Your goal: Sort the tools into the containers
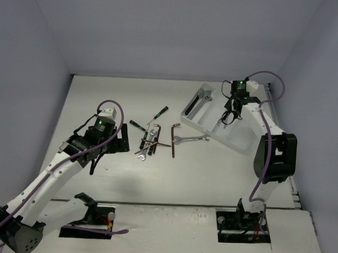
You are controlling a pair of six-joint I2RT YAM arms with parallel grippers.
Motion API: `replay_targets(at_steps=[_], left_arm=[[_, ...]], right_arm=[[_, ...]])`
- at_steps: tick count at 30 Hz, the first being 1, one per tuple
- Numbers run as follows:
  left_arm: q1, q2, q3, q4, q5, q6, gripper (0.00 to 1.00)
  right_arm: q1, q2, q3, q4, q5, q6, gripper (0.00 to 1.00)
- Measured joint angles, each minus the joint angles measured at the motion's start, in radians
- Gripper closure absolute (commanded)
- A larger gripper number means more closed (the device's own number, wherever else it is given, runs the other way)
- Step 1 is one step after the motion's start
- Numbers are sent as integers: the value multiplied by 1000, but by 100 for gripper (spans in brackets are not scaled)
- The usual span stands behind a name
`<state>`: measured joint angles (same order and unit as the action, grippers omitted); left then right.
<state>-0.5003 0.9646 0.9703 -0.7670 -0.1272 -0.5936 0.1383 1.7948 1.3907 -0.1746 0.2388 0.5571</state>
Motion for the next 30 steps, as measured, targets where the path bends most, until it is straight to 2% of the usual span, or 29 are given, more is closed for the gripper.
replay_targets(at_steps=[8,12,19,21,26,30], left_arm=[[0,3,0,0,5,4,15],[0,29,0,0,11,14,15],[0,40,0,0,19,31,15],[0,40,0,0,19,34,15],[0,27,0,0,22,34,15],[0,24,0,0,25,34,15]], right_arm=[[-189,-4,-96,5,-7,-65,100],[-209,-4,-121,-2,-7,-81,99],[-204,38,-138,10,-6,-96,77],[-203,59,-147,15,-7,-102,73],[-203,68,-166,22,-7,-122,53],[-203,65,-166,35,-16,-137,51]])
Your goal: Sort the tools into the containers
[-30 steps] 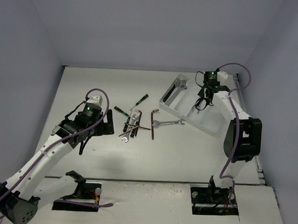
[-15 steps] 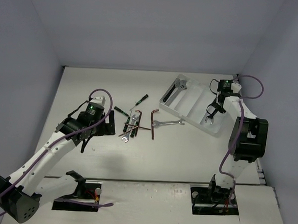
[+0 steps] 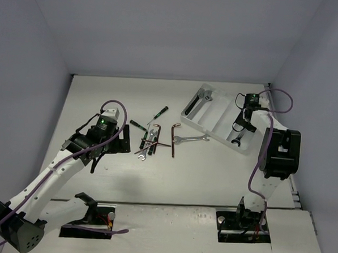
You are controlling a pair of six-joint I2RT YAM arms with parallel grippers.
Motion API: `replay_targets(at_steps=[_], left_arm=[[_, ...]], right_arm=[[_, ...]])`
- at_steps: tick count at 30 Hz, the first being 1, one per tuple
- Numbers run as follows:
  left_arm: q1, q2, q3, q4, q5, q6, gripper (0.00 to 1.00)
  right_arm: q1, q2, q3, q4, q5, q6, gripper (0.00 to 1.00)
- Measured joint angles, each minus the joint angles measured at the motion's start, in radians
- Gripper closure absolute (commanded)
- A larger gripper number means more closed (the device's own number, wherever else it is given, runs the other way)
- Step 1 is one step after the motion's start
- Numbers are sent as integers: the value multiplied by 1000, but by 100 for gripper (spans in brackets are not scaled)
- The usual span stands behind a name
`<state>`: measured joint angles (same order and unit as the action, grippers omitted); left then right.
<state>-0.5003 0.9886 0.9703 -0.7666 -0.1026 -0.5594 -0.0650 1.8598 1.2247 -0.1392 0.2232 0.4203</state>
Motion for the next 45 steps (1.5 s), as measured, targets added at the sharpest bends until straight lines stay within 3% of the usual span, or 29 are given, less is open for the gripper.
replay_targets(at_steps=[6,13,16,30,36,45], left_arm=[[0,0,0,1,1,13,15],[0,5,0,8,3,50,15],[0,17,0,9,11,56,15],[0,-17,0,9,42,77,15],[0,-35,0,8,53,78,15],[0,-35,0,8,54,81,15]], right_arm=[[60,-104,-2,3,-68,-89,46],[463,-247,8,52,-280,-439,40],[549,-228,8,35,-380,-548,37],[577,-23,57,-135,-426,-872,35],[578,77,97,-174,-426,-937,36],[588,104,103,-193,-428,-964,38]])
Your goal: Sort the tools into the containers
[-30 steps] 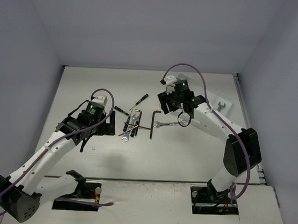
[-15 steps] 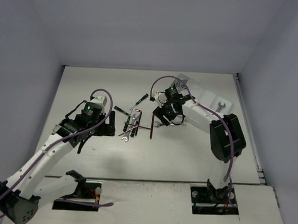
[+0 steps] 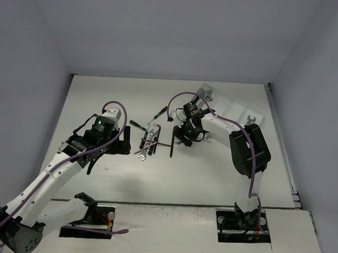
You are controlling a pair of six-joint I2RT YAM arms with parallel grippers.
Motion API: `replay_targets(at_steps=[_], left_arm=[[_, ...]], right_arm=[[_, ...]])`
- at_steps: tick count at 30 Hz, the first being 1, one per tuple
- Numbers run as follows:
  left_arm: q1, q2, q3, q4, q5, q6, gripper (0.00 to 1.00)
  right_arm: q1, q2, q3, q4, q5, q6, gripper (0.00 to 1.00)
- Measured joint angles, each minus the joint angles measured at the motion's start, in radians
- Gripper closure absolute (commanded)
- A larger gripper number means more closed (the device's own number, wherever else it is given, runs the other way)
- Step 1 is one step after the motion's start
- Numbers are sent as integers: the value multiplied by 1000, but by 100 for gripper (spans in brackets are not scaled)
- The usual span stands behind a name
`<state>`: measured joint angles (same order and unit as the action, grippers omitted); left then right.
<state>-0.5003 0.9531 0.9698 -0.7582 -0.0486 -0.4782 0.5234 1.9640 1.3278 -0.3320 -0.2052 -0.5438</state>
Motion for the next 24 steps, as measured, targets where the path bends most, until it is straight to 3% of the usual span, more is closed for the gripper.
replay_targets(at_steps=[6,18,24], left_arm=[[0,0,-1,0,0,1,15],[0,14,-1,0,0,29,15],[0,14,-1,0,0,36,15]], right_arm=[[17,6,0,5,-2,1,41],[37,31,26,-18,-38,51,55],[51,29,15,-15,-41,157,69]])
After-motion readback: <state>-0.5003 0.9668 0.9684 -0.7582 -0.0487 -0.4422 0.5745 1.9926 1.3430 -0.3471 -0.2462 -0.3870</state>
